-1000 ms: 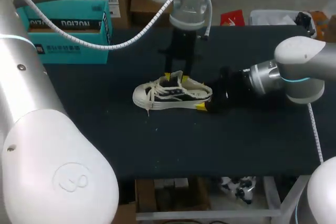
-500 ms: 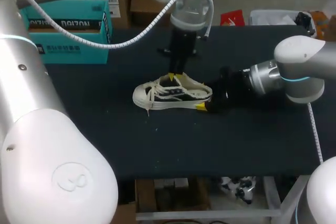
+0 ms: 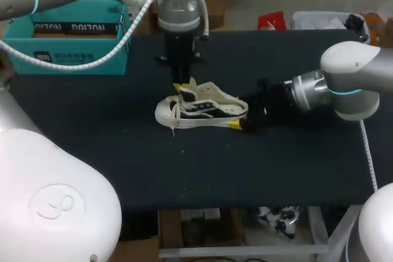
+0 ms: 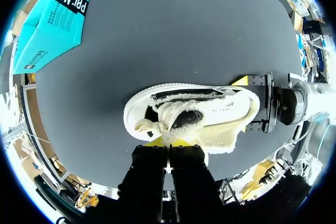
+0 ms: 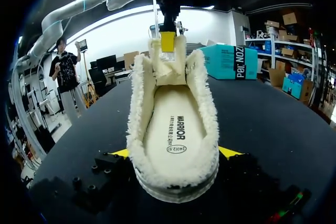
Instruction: Open the shoe tongue, take the insole out of the shoe, put the insole back into the shoe, and pack the shoe into the shoebox
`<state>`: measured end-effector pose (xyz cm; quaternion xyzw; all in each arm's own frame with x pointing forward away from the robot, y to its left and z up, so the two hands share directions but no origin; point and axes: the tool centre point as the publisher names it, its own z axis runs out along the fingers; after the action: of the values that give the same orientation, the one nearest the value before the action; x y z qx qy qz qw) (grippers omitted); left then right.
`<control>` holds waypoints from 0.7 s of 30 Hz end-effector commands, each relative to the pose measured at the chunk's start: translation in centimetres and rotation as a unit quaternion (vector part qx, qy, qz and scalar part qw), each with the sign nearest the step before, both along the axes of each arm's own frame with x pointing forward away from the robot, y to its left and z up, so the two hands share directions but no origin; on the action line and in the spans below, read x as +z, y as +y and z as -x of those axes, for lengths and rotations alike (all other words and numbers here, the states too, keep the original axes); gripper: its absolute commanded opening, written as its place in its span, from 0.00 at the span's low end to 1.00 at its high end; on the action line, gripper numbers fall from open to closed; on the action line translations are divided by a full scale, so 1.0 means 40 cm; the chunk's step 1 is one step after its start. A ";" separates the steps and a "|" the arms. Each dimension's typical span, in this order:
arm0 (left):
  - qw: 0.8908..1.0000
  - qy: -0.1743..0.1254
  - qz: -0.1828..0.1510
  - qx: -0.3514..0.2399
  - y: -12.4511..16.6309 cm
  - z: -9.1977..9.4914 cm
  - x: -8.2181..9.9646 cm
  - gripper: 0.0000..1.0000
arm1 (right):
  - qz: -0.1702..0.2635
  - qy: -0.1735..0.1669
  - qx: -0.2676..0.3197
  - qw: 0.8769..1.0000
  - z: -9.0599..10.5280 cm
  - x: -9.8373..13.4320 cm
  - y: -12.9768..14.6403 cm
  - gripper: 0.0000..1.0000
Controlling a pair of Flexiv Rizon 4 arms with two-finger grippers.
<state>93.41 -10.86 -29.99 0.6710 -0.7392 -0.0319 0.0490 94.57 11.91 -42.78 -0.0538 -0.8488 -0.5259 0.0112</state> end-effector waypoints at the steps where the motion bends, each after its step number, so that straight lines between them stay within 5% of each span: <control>1: 0.991 0.010 0.136 0.008 0.059 -0.001 -0.026 0.00 | -0.001 0.000 0.000 1.000 -0.002 -0.010 -0.002 0.00; 9: 0.990 0.024 0.141 -0.004 0.071 -0.011 -0.071 0.02 | -0.001 0.000 0.000 1.000 -0.002 -0.010 -0.002 0.00; 12: 0.989 0.028 0.146 -0.011 0.071 -0.013 -0.074 0.24 | -0.001 0.000 0.000 1.000 -0.002 -0.010 -0.002 0.00; 17: 0.988 0.007 0.152 -0.022 0.067 -0.004 -0.025 0.45 | -0.001 0.000 0.000 1.000 -0.002 -0.010 -0.002 0.00; 21: 0.988 -0.030 0.149 -0.033 0.058 0.009 0.047 0.52 | -0.001 0.000 0.000 1.000 -0.002 -0.010 -0.002 0.00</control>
<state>94.77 -8.79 -30.42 0.6308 -0.7557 0.0840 0.1548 94.56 11.90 -42.79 -0.0537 -0.8487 -0.5260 0.0109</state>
